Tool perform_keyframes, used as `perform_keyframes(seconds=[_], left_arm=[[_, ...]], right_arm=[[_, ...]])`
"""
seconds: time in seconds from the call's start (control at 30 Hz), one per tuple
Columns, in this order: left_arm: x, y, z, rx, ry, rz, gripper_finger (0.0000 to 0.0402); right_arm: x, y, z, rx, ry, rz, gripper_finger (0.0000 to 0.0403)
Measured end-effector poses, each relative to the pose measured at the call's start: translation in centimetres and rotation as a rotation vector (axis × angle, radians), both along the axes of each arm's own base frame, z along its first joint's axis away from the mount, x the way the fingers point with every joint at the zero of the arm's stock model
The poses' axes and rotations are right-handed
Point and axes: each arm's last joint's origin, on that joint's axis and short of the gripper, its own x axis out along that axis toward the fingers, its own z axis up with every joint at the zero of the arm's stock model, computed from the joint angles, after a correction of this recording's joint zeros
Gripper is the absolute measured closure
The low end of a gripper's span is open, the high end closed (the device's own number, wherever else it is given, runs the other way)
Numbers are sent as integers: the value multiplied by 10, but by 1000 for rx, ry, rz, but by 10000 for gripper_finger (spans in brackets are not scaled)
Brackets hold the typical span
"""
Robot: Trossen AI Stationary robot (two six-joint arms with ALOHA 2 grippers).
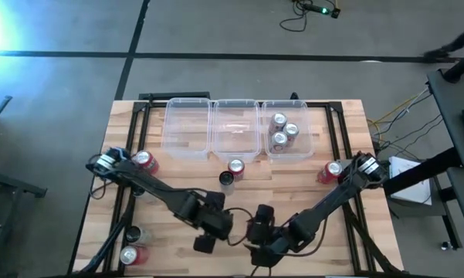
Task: Sort soda cans
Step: Put the red silver soda can into the right transparent bin
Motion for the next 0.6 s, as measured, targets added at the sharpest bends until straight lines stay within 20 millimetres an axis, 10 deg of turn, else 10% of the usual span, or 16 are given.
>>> perform_keyframes(seconds=[0.23,0.6], left_arm=[[-56,-14,7,10,-168,57,43],[-94,-12,-60,-100,-454,372,43]], right_arm=[[20,-9,27,-22,-49,96,39],[59,-30,63,-86,-149,175,39]])
